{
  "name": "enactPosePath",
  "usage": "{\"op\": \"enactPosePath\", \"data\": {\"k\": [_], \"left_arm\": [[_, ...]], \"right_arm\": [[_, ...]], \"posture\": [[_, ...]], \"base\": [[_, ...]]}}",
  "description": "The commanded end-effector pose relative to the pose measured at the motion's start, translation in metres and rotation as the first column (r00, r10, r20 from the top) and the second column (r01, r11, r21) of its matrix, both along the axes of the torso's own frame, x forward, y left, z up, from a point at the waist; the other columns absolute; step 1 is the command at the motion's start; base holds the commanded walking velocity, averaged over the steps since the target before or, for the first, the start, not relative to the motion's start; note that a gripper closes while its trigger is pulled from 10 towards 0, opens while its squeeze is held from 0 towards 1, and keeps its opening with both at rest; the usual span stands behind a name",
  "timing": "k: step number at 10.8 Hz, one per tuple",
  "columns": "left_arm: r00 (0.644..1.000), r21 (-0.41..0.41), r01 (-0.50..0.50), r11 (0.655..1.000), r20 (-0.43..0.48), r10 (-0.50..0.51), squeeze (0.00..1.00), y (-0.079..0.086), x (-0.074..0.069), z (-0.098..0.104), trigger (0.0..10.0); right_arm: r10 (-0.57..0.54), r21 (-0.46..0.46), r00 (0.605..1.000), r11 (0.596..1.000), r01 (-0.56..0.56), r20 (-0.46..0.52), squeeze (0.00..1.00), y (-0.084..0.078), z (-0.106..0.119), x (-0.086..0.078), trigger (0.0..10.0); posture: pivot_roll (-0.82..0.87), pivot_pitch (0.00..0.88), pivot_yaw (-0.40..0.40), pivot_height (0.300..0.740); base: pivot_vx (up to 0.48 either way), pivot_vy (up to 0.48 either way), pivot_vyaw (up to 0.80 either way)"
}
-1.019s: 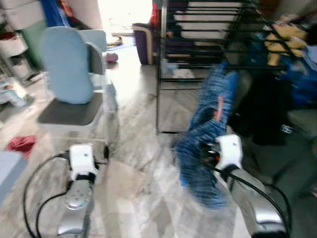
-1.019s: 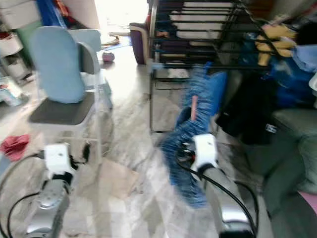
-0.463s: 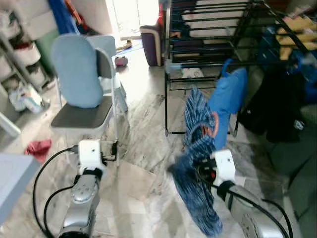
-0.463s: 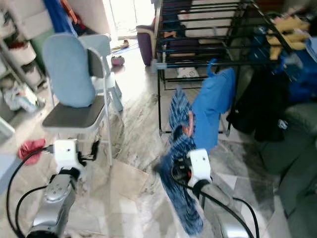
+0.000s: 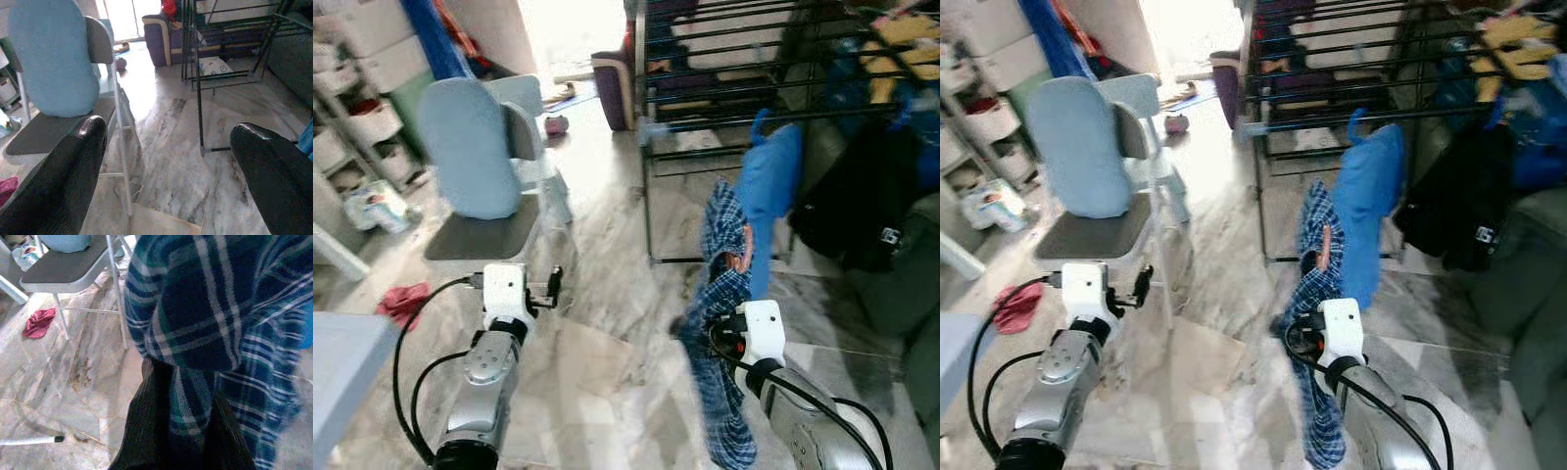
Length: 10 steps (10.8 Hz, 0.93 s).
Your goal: Hang hanger
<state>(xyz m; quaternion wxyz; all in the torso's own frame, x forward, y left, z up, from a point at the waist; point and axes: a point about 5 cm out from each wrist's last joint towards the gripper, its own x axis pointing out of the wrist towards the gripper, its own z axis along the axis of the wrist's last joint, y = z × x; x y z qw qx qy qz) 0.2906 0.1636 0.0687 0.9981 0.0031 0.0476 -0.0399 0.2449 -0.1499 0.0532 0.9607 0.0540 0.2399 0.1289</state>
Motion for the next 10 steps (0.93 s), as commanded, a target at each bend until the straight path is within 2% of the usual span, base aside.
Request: {"op": "enactPosePath", "data": {"k": [1, 2, 4, 6, 10], "left_arm": [[1.0, 0.001, -0.018, 1.0, -0.024, 0.018, 0.0, 0.005, -0.002, -0.004, 10.0], [0.999, -0.003, -0.019, 1.0, -0.026, 0.019, 0.0, 0.004, -0.001, -0.005, 10.0], [1.0, -0.015, -0.005, 1.0, -0.019, 0.005, 0.0, -0.004, -0.004, -0.006, 10.0], [0.998, -0.064, 0.054, 0.996, -0.004, -0.055, 0.0, -0.012, -0.006, -0.004, 10.0], [0.998, -0.092, 0.067, 0.994, 0.004, -0.067, 0.0, -0.02, -0.002, -0.002, 10.0]], "right_arm": [[0.011, 0.007, 1.0, 1.0, -0.011, 0.005, 0.0, 0.006, 0.003, 0.0, 10.0], [0.012, 0.001, 1.0, 1.0, -0.012, 0.0, 0.0, 0.005, 0.003, -0.001, 10.0], [0.018, -0.02, 1.0, 1.0, -0.018, 0.001, 0.0, -0.001, 0.006, 0.002, 10.0], [-0.045, -0.037, 0.999, 0.998, 0.046, 0.017, 0.0, -0.008, 0.008, 0.008, 10.0], [-0.069, -0.06, 0.998, 0.996, 0.069, 0.009, 0.0, -0.012, 0.009, 0.009, 10.0]], "posture": [[-0.23, 0.0, 0.151, 0.74], [-0.23, 0.0, 0.146, 0.74], [-0.22, 0.0, 0.121, 0.74], [-0.22, 0.0, 0.116, 0.74], [-0.24, 0.0, 0.104, 0.74]], "base": [[0.0, 0.48, 0.0], [0.0, 0.48, 0.0], [0.0, 0.0, 0.0], [0.0, 0.0, 0.0], [0.0, 0.0, 0.0]]}}
